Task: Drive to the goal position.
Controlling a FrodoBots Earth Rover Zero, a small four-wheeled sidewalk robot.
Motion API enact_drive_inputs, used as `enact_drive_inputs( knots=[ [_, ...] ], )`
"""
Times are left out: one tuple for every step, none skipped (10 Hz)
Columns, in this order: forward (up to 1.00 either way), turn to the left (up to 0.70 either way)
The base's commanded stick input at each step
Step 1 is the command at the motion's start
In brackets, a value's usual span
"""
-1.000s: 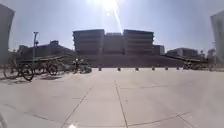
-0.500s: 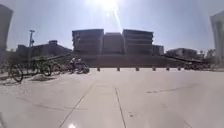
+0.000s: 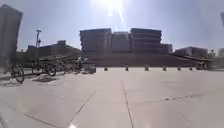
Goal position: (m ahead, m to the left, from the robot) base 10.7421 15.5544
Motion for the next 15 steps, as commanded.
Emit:
enact_drive_inputs(
  knots=[
    [1.00,0.00],
    [1.00,0.00],
    [1.00,0.00],
    [1.00,0.00],
    [1.00,0.00],
    [1.00,0.00],
    [1.00,0.00],
    [1.00,0.00],
    [1.00,0.00],
    [1.00,0.00],
    [1.00,0.00],
    [1.00,0.00],
    [1.00,0.00],
    [1.00,0.00],
    [1.00,0.00]
  ],
)
